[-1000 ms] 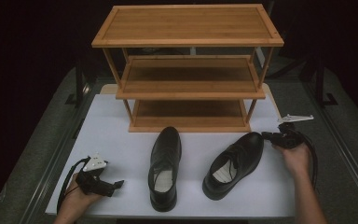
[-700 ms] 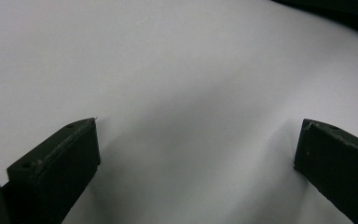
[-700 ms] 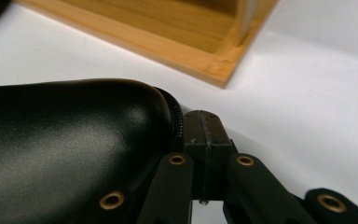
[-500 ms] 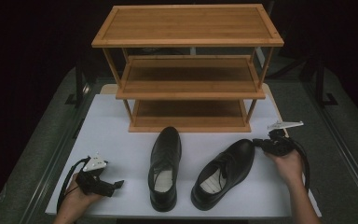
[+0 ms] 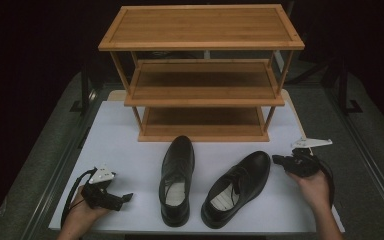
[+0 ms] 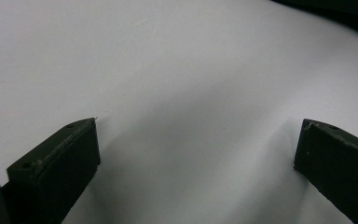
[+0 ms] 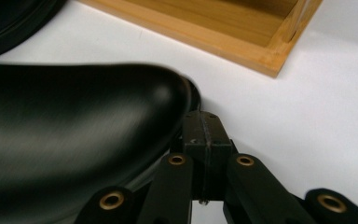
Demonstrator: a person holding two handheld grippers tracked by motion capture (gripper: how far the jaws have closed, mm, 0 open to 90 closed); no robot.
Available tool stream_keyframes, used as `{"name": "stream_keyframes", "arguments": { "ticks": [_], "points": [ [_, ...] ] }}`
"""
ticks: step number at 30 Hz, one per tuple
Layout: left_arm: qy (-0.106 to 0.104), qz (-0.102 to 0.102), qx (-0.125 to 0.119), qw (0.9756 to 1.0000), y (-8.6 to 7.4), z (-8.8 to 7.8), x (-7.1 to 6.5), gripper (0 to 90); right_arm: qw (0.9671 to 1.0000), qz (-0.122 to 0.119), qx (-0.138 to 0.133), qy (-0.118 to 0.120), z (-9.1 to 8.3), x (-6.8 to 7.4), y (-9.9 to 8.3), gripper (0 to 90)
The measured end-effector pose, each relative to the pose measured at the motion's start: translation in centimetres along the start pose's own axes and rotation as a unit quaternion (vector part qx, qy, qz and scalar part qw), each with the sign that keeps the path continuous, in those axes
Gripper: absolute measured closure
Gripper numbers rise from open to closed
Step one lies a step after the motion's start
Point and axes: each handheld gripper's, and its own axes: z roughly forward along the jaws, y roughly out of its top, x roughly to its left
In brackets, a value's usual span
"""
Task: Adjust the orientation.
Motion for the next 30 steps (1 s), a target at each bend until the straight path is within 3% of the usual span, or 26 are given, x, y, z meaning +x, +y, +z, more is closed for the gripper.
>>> {"name": "stream_keyframes", "arguments": {
  "ticks": [10, 19, 30],
  "points": [
    [0.0, 0.0, 0.0, 1.0, 0.0, 0.0, 0.0, 0.0, 0.9999, -0.001, 0.0, 0.015, -2.0, 1.5, -2.6, 89.8],
    [0.0, 0.0, 0.0, 1.0, 0.0, 0.0, 0.0, 0.0, 0.9993, 0.001, -0.008, 0.035, -3.3, 3.7, -4.8, 89.8],
    [0.0, 0.0, 0.0, 1.0, 0.0, 0.0, 0.0, 0.0, 0.9973, -0.015, -0.008, 0.072, -3.4, 6.5, -6.0, 89.8]
  ]
}}
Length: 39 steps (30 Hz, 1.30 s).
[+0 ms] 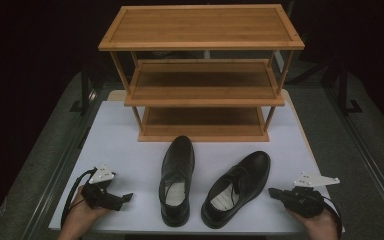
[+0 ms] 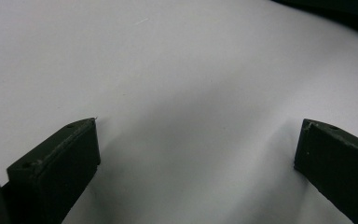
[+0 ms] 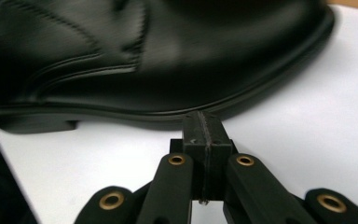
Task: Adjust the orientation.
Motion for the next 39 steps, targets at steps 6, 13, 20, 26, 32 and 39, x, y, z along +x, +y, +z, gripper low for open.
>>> {"name": "stream_keyframes", "arguments": {
  "ticks": [6, 13, 20, 26, 32, 39],
  "points": [
    [0.0, 0.0, 0.0, 1.0, 0.0, 0.0, 0.0, 0.0, 0.9994, -0.019, 0.023, 0.02, 1.2, 1.2, 0.0, 89.8],
    [0.0, 0.0, 0.0, 1.0, 0.0, 0.0, 0.0, 0.0, 0.9978, -0.037, 0.037, 0.04, 2.4, 2.2, 0.2, 89.8],
    [0.0, -0.001, 0.0, 1.0, 0.0, 0.0, 0.0, 0.0, 0.9974, -0.036, 0.042, 0.047, 2.9, 2.4, 0.4, 89.8],
    [0.0, -0.001, 0.0, 1.0, 0.0, 0.0, 0.0, 0.0, 0.9974, -0.037, 0.042, 0.045, 3.2, 2.5, 0.7, 89.8],
    [0.0, -0.001, 0.0, 1.0, 0.0, 0.0, 0.0, 0.0, 0.997, -0.043, 0.045, 0.046, 3.9, 2.6, 1.3, 89.8],
    [0.0, -0.001, 0.0, 1.0, 0.0, 0.0, 0.0, 0.0, 0.9964, -0.049, 0.047, 0.05, 4.7, 2.5, 2.0, 89.8]
  ]
}}
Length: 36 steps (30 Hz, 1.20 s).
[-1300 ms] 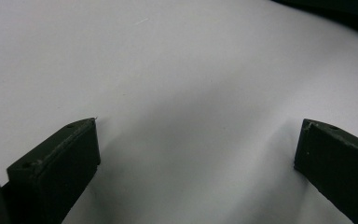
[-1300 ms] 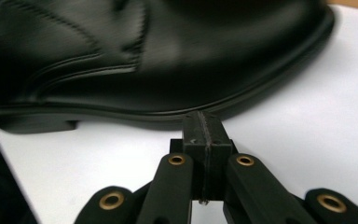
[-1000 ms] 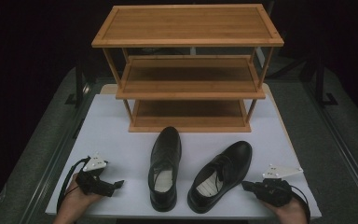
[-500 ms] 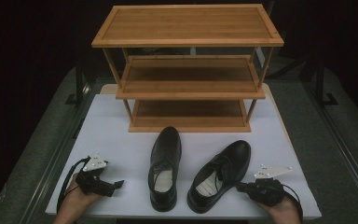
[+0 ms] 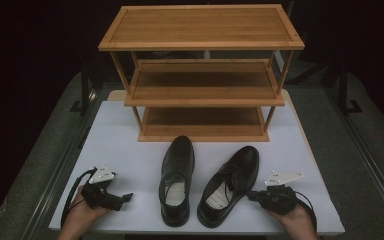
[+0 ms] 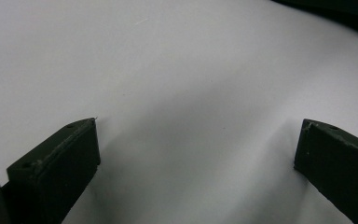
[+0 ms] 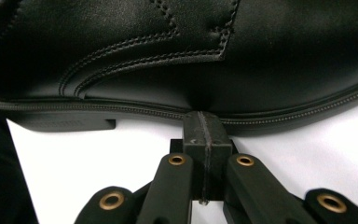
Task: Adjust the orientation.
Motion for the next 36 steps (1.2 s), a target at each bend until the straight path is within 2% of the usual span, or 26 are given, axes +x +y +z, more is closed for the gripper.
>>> {"name": "stream_keyframes", "arguments": {
  "ticks": [10, 21, 36],
  "points": [
    [0.0, 0.0, 0.0, 1.0, 0.0, 0.0, 0.0, 0.0, 0.9999, 0.0, 0.002, 0.01, 1.1, -0.4, 1.1, 89.8],
    [0.0, 0.0, 0.0, 1.0, 0.0, 0.0, 0.0, 0.0, 0.9997, -0.015, 0.009, 0.014, 3.0, -0.7, 3.2, 89.8],
    [0.0, 0.0, 0.0, 1.0, 0.0, 0.0, 0.0, 0.0, 0.9992, -0.029, 0.016, 0.02, 5.0, -0.5, 5.2, 89.8]
  ]
}}
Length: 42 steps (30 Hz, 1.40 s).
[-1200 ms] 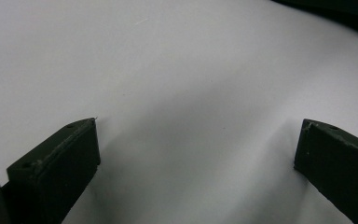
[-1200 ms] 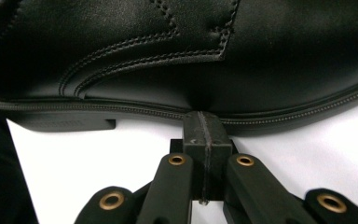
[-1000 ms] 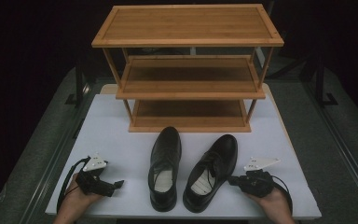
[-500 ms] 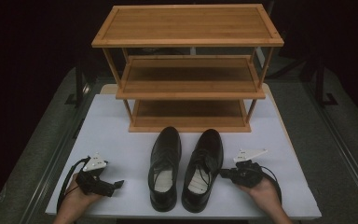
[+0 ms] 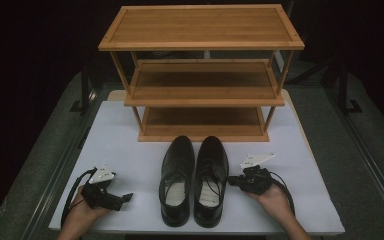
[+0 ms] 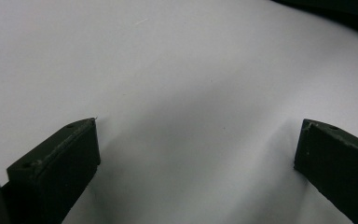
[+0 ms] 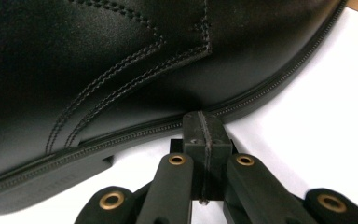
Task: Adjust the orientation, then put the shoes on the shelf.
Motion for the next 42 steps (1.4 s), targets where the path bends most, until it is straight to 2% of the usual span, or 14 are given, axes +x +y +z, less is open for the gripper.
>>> {"name": "stream_keyframes", "arguments": {
  "ticks": [4, 8, 11, 14, 18, 19, 20, 25, 27, 28, 31, 33, 34, 42],
  "points": [
    [0.0, 0.0, 0.0, 1.0, 0.0, 0.0, 0.0, 0.0, 0.9999, -0.012, 0.004, -0.001, 0.2, 0.1, 0.3, 89.8],
    [0.0, 0.0, 0.0, 1.0, 0.0, 0.0, 0.0, 0.0, 1.0, -0.007, 0.0, 0.005, 0.2, -0.1, 0.2, 89.6],
    [0.0, -0.001, -0.001, 1.0, 0.0, 0.0, 0.0, 0.0, 0.9999, 0.003, -0.009, 0.005, -0.1, -0.3, 0.2, 85.4],
    [0.0, -0.001, -0.001, 1.0, 0.0, 0.0, 0.0, 0.0, 0.9997, 0.016, -0.018, -0.001, -0.5, -0.7, 0.0, 75.3],
    [0.0, 0.0, 0.0, 1.0, 0.0, 0.0, 0.0, 0.0, 0.9992, 0.028, -0.026, -0.007, -1.2, -1.2, -0.3, 54.1],
    [0.0, 0.0, 0.0, 1.0, 0.0, 0.0, 0.0, 0.0, 0.9992, 0.028, -0.026, -0.007, -1.2, -1.2, -0.3, 54.1],
    [0.0, 0.0, 0.0, 1.0, 0.0, 0.0, 0.0, 0.0, 0.999, 0.031, -0.033, -0.004, -1.5, -1.4, -0.6, 45.6],
    [0.001, -0.004, -0.001, 1.0, 0.1, -0.1, 0.0, 0.0, 0.9979, 0.033, -0.056, -0.005, -2.5, -1.5, -0.8, 36.6],
    [-0.008, -0.014, -0.007, 0.9998, 0.3, -0.2, 0.0, 0.5, 0.997, 0.035, -0.069, -0.006, -3.1, -1.4, -0.8, 34.7],
    [-0.016, -0.014, -0.018, 0.9996, 0.4, -0.4, -0.1, 5.1, 0.9968, 0.036, -0.071, -0.005, -3.2, -1.3, -0.7, 34.2],
    [-0.022, -0.015, -0.039, 0.9989, 1.1, -0.8, -0.6, 7.9, 0.9956, 0.041, -0.085, 0.001, -3.8, -1.2, -0.6, 32.8],
    [-0.025, -0.016, -0.044, 0.9986, 1.3, -0.9, -0.7, 10.3, 0.9949, 0.042, -0.092, 0.002, -4.1, -1.1, -0.5, 32.7],
    [-0.035, -0.014, -0.059, 0.9975, 1.9, -1.3, -0.9, 13.9, 0.9946, 0.042, -0.095, 0.002, -4.3, -0.9, -0.4, 32.8],
    [-0.059, -0.013, -0.084, 0.9946, 4.0, -1.7, -1.8, 14.4, 0.9909, 0.033, -0.13, 0.014, -5.0, 0.1, 0.2, 35.4]
  ]
}}
